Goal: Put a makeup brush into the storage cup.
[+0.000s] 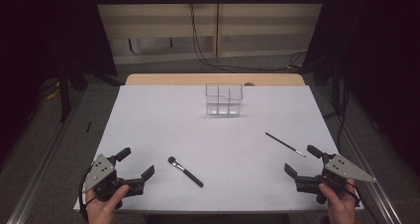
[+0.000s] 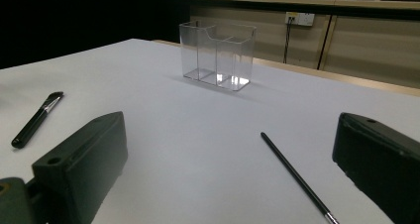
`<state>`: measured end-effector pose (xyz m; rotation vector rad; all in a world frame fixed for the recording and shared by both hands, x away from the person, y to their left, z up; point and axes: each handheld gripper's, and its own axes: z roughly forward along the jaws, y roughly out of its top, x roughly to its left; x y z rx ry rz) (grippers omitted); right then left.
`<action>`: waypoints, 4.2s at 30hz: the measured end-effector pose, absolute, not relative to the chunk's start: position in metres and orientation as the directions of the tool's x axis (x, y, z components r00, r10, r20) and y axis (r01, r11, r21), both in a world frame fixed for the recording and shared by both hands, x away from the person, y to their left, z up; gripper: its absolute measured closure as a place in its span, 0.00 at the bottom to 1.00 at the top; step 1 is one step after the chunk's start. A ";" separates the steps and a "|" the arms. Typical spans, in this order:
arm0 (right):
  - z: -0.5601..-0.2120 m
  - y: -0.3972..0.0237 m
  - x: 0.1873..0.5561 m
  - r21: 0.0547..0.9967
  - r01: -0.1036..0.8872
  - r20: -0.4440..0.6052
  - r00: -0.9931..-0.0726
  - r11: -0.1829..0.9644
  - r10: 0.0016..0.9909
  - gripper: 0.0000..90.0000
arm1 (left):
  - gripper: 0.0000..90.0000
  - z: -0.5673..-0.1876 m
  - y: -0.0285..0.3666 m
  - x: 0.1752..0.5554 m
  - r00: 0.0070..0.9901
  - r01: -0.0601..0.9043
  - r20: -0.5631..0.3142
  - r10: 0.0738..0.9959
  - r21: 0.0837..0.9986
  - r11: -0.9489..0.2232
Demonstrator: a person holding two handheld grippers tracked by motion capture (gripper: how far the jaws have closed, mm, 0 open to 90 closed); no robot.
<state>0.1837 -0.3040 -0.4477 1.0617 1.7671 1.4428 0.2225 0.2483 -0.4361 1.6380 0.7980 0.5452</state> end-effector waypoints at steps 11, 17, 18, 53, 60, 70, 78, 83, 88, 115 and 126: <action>-0.447 -0.299 0.184 0.977 0.199 0.027 -0.495 0.082 0.869 0.00 | 0.02 -0.436 0.239 0.223 0.682 0.206 -0.055 0.729 0.971 -0.120; -0.449 -0.298 0.187 0.973 0.214 0.036 -0.501 0.084 0.865 0.00 | 0.02 -0.433 0.232 0.229 0.703 0.194 -0.045 0.709 0.972 -0.131; -0.450 -0.298 0.187 0.973 0.215 0.034 -0.501 0.086 0.865 0.00 | 0.02 -0.433 0.231 0.230 0.708 0.194 -0.044 0.705 0.972 -0.134; -0.453 -0.291 0.201 0.967 0.231 0.029 -0.512 0.106 0.859 0.00 | 0.03 -0.416 0.194 0.275 0.777 0.158 -0.018 0.630 0.973 -0.167; -0.453 -0.291 0.202 0.967 0.236 0.034 -0.506 0.100 0.862 0.00 | 0.03 -0.412 0.186 0.284 0.795 0.155 -0.009 0.606 0.970 -0.188; -0.454 -0.291 0.204 0.967 0.236 0.035 -0.509 0.100 0.860 0.00 | 0.03 -0.403 0.180 0.301 0.809 0.154 0.001 0.588 0.965 -0.213; -0.454 -0.290 0.203 0.967 0.235 0.033 -0.509 0.102 0.860 0.00 | 0.03 -0.404 0.177 0.313 0.828 0.170 -0.014 0.561 0.958 -0.229; -0.454 -0.290 0.203 0.966 0.236 0.033 -0.510 0.103 0.859 0.00 | 0.03 -0.404 0.174 0.314 0.845 0.192 -0.020 0.535 0.944 -0.267; -0.454 -0.290 0.203 0.966 0.235 0.031 -0.513 0.105 0.858 0.00 | 0.03 -0.406 0.170 0.317 0.850 0.224 -0.020 0.526 0.918 -0.328; -0.453 -0.291 0.202 0.966 0.238 0.041 -0.521 0.099 0.853 0.00 | 0.07 -0.408 0.155 0.321 0.931 0.219 0.059 0.359 0.699 -0.681; -0.453 -0.290 0.201 0.967 0.237 0.041 -0.522 0.099 0.852 0.00 | 0.07 -0.421 0.146 0.323 0.971 0.174 0.040 0.235 0.558 -0.811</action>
